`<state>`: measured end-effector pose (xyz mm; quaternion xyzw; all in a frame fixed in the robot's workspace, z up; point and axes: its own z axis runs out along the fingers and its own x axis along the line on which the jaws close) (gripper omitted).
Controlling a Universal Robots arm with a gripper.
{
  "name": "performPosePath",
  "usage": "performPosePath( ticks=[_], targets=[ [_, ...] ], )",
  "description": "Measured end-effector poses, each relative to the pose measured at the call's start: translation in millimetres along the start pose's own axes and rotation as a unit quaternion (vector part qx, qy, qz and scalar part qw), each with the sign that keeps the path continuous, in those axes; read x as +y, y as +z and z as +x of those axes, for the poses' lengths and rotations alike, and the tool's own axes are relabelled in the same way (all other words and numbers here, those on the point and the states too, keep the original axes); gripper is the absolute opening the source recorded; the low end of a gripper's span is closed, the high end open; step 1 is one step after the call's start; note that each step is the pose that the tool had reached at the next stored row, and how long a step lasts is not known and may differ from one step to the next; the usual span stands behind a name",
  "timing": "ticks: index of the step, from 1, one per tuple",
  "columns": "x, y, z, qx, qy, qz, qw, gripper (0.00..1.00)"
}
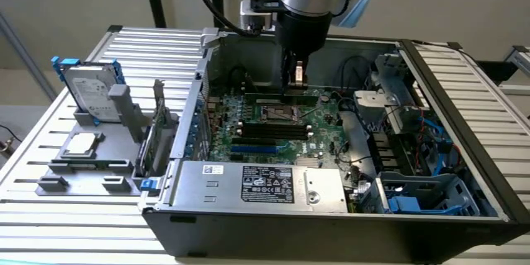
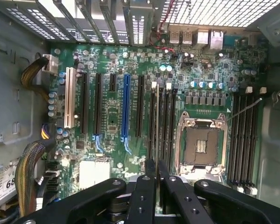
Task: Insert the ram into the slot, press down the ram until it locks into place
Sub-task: 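Insert the ram into the slot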
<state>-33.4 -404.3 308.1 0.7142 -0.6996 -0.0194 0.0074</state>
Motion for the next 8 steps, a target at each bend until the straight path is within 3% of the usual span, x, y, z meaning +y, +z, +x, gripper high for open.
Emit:
performPosePath(
  ticks=[8],
  targets=[
    [-0.5,14.6,1.4,-0.0007,0.019,0.0004,0.9998,0.13]
  ],
)
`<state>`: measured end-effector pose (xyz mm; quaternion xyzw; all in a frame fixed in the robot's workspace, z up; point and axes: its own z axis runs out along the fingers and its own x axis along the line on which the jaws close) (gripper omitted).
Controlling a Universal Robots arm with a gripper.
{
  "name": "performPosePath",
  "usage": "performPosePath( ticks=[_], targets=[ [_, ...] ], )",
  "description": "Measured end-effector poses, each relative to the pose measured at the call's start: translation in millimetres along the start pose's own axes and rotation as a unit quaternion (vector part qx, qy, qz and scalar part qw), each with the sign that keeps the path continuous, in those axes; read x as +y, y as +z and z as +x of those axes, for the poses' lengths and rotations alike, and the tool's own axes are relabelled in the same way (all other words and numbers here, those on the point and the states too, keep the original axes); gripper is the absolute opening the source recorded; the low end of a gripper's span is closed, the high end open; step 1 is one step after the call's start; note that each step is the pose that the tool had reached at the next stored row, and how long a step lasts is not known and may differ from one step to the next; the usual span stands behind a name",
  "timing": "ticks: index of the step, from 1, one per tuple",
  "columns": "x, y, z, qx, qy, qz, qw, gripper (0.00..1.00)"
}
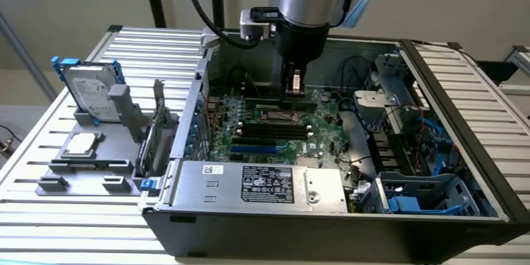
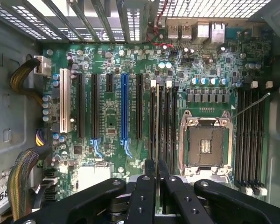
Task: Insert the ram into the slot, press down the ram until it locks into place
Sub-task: 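Insert the ram into the slot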
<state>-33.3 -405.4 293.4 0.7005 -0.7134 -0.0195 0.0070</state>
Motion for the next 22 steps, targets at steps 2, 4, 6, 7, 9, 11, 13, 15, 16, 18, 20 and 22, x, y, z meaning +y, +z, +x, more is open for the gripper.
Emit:
performPosePath(
  ticks=[2,4,6,7,9,11,13,15,16,18,20,22],
  targets=[
    [-0.1,3.5,0.1,0.0,0.001,0.0,1.0,0.13],
    [-0.3,7.3,0.3,-0.0001,0.002,0.0001,1.0,0.13],
    [-0.4,10.9,0.4,0.0,0.002,0.0,1.0,0.13],
    [-0.5,12.6,0.5,0.0,0.002,0.0,1.0,0.13],
    [-0.6,16.3,0.5,-0.0001,0.002,0.0001,1.0,0.13],
    [-0.8,20.0,0.6,-0.0001,0.002,0.0,1.0,0.13],
    [-0.9,23.6,0.7,0.0,0.002,0.0,1.0,0.13],
    [-1.1,27.3,0.7,-0.0001,0.002,0.0,1.0,0.13],
    [-1.1,29.1,0.7,-0.0001,0.002,0.0,1.0,0.13],
    [-1.3,32.7,0.8,-0.0001,0.002,0.0,1.0,0.13],
    [-1.4,36.3,0.9,-0.0001,0.002,0.0001,1.0,0.13],
    [-1.3,40.0,1.1,-0.0001,0.002,0.0003,1.0,0.13]
  ],
)
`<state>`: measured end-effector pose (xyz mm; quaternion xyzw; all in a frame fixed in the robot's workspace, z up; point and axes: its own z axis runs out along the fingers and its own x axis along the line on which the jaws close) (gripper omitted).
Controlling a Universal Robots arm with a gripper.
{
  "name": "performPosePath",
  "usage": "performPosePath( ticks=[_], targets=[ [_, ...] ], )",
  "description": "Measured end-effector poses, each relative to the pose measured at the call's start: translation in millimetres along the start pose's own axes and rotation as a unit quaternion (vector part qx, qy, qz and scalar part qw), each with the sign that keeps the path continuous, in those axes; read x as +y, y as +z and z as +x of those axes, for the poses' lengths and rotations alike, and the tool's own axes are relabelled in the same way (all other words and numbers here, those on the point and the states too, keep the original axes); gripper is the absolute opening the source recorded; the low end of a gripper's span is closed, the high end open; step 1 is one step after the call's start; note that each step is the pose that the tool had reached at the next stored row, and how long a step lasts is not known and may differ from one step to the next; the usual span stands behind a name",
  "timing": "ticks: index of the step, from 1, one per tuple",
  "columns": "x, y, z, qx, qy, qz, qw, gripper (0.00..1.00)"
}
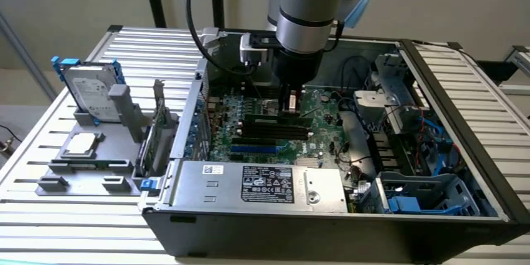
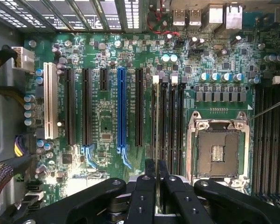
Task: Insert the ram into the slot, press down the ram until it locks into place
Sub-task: 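Insert the ram into the slot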
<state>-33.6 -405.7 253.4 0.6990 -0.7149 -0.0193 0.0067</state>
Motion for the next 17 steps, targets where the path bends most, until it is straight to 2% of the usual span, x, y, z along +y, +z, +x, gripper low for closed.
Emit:
performPosePath(
  ticks=[8,13,17],
  targets=[
    [0.0,13.1,0.2,-0.0001,0.0,0.0032,1.0,0.13],
    [0.5,14.5,0.1,0.0006,0.0,0.0032,1.0,0.13],
    [0.9,15.4,-1.7,0.0053,0.0,0.0034,1.0,0.13]
  ],
)
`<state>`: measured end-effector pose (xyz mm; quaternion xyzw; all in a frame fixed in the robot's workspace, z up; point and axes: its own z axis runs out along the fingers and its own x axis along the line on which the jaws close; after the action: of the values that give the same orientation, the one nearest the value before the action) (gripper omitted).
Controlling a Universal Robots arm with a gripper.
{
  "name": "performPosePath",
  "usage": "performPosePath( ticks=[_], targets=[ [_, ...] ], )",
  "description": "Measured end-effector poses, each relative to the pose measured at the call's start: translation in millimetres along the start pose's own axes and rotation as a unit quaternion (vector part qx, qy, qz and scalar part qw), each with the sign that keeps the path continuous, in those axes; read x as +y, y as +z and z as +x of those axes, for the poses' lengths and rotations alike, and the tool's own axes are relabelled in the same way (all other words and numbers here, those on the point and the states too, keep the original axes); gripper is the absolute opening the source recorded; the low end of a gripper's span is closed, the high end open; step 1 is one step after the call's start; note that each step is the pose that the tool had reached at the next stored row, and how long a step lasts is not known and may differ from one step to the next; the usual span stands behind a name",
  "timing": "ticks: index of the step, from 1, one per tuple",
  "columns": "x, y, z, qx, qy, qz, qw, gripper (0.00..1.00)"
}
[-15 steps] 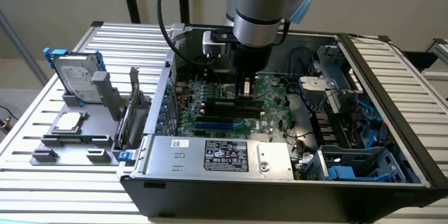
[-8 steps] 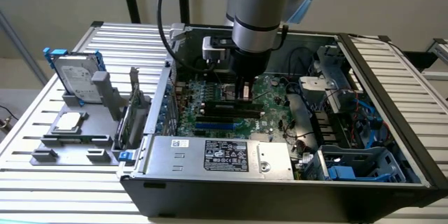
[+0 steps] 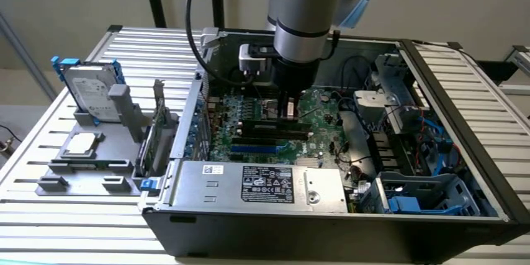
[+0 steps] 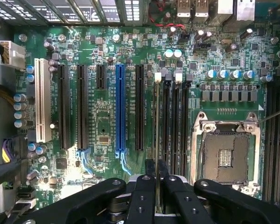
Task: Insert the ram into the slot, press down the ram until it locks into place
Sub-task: 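Insert the ram into the slot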
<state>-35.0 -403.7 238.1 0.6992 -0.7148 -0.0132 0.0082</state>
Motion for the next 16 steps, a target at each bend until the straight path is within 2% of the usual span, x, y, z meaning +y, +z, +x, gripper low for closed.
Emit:
performPosePath(
  ticks=[4,11,14,16],
  targets=[
    [1.0,0.8,-2.7,0.0027,0.0,0.0002,1.0,0.13],
    [3.8,3.5,-5.9,0.0095,-0.001,0.0024,1.0,0.13],
    [3.9,4.8,-6.2,0.0114,-0.002,0.0032,0.9999,0.13],
    [4.0,5.3,-6.2,0.0118,-0.002,0.0039,0.9999,0.13]
  ],
)
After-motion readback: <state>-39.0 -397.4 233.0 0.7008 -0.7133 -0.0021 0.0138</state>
